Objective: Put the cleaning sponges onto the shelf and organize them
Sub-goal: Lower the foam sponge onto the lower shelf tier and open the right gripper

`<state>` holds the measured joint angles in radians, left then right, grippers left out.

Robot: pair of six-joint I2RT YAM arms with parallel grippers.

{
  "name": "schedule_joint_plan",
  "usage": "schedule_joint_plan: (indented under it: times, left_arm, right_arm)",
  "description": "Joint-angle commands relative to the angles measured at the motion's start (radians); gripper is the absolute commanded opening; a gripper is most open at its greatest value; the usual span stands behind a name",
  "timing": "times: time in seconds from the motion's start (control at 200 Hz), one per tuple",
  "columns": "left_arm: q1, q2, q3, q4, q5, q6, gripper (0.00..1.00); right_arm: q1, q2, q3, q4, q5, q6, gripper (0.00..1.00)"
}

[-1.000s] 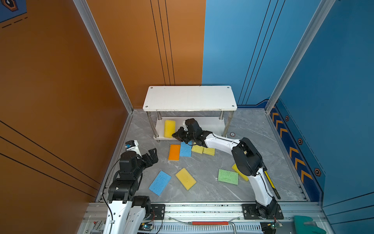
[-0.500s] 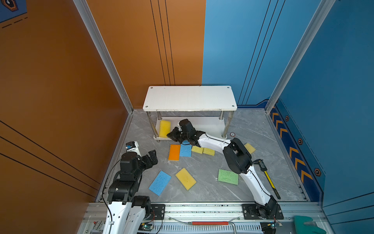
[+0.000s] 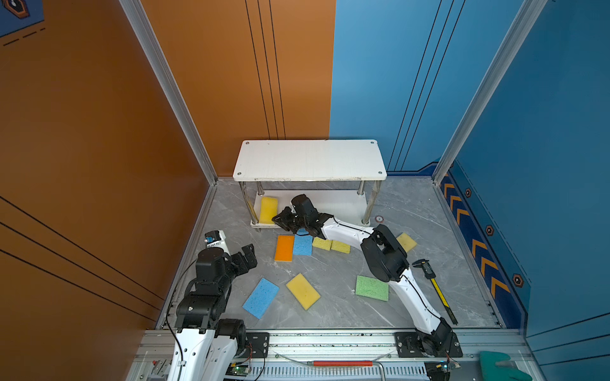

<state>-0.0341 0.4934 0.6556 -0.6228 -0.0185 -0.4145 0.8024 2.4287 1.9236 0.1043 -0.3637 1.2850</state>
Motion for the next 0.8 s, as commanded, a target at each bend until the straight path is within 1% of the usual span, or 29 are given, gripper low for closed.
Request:
schedule_joint_plan:
  times: [0.0, 0.065, 0.165, 0.556, 0.661, 0.736, 0.796]
  left_arm:
    - [-0.007, -0.009, 0.012, -0.02, -0.024, 0.017, 0.98]
    - [-0.007, -0.008, 0.012, -0.02, -0.024, 0.017, 0.98]
    - [-0.007, -0.009, 0.012, -0.021, -0.025, 0.017, 0.98]
    - [-0.007, -0.011, 0.013, -0.02, -0.024, 0.018, 0.98]
    - [-0.004, -0.012, 0.015, -0.02, -0.023, 0.019, 0.98]
    - [-0.001, -0.01, 0.016, -0.021, -0.019, 0.019, 0.98]
    - [0.002, -0.009, 0.018, -0.02, 0.001, 0.02, 0.98]
  right_arm:
    - [-0.003, 0.018, 0.025, -0.013, 0.017, 0.004, 0.24]
    - [-0.002, 0.02, 0.027, -0.005, 0.016, 0.007, 0.31]
    - [-0.001, 0.019, 0.026, -0.002, 0.017, 0.007, 0.37]
    - [0.011, -0.009, 0.004, 0.003, 0.012, -0.002, 0.44]
    - [0.011, -0.077, -0.061, -0.008, 0.033, -0.052, 0.47]
    - [0.01, -0.15, -0.121, -0.019, 0.058, -0.115, 0.49]
    - [0.011, -0.214, -0.198, -0.037, 0.075, -0.172, 0.5]
